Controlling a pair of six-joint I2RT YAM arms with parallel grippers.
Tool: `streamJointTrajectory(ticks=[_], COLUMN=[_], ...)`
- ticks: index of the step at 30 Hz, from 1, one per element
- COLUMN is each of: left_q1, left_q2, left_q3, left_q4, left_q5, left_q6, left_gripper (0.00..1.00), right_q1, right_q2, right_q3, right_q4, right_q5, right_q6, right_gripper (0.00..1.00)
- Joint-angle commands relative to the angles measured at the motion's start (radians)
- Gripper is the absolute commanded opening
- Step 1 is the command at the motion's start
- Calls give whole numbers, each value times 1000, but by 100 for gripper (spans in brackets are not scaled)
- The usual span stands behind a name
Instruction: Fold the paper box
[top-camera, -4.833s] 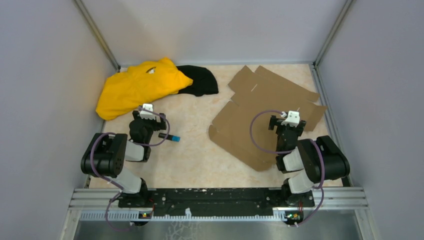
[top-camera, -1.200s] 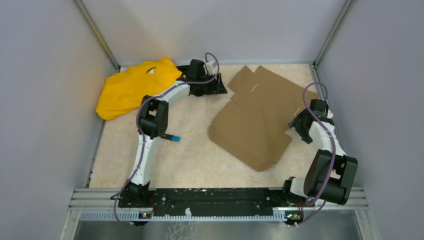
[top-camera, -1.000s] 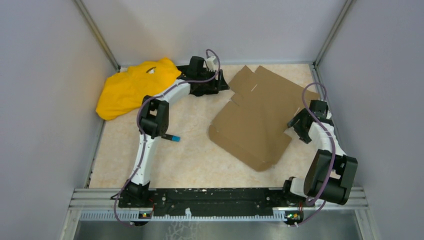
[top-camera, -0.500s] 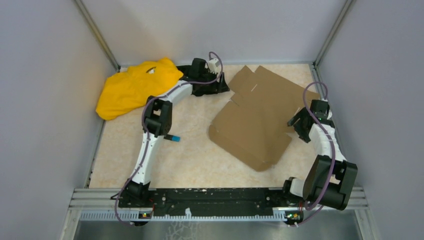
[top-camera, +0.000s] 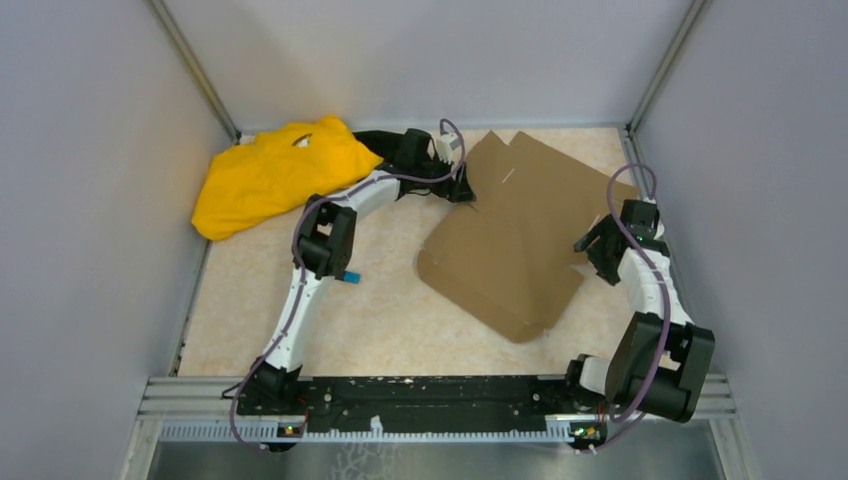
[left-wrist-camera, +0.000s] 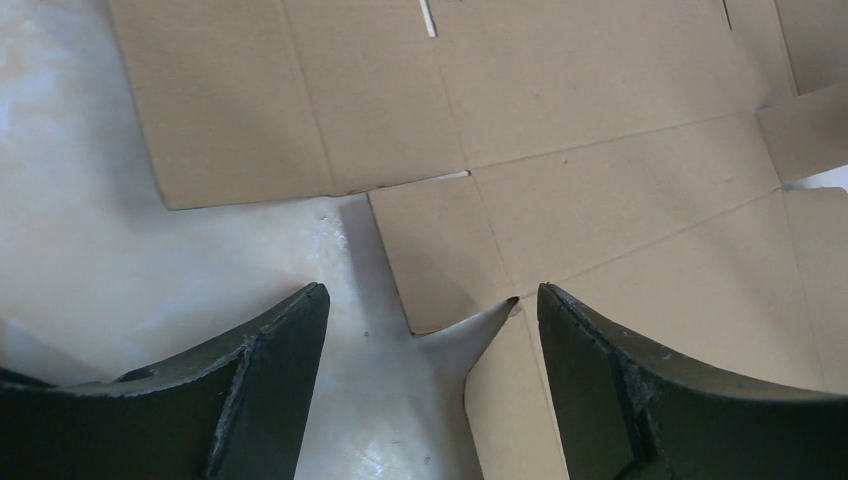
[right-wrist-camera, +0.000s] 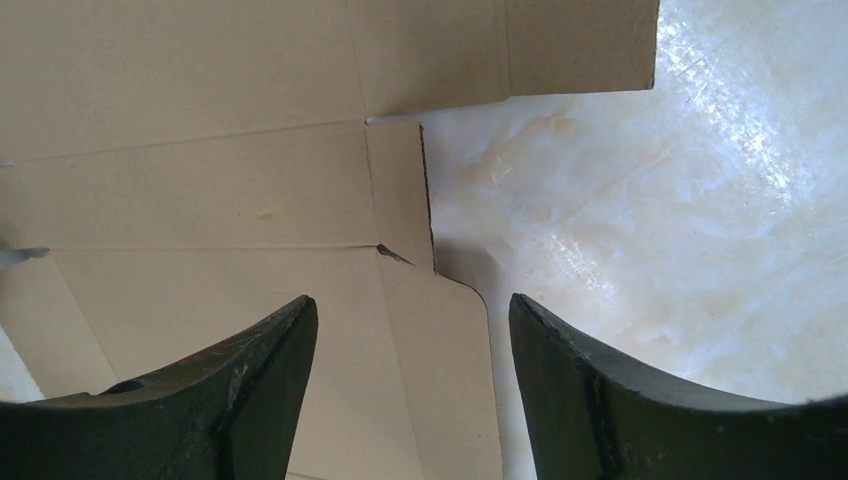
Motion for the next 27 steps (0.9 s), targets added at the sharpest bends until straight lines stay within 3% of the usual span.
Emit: streamJointTrajectory(ticks=[1,22,23,24,27], left_q1=[-6,-35,-38,-40,-41], left_q2=[-25,3,4,3,12], left_q3=[-10,21,22,24,38], left_q4=[-14,1,4,6,1], left_q5=[37,-6,-5,-3,-1], left_q6=[3,-22,-23,-31,-41], left_gripper=[83,80,78,67,57], right_q1=[-8,-8,-8,-7,-7], right_q2=[32,152,154,160,164], right_q3=[-2,7,7,7,7], right_q4=[59,151,152,157,162], right_q5=[-27,-26,-26,-26,-23], right_q6=[14,36,35,35,32], right_gripper=[69,47,45,40,39])
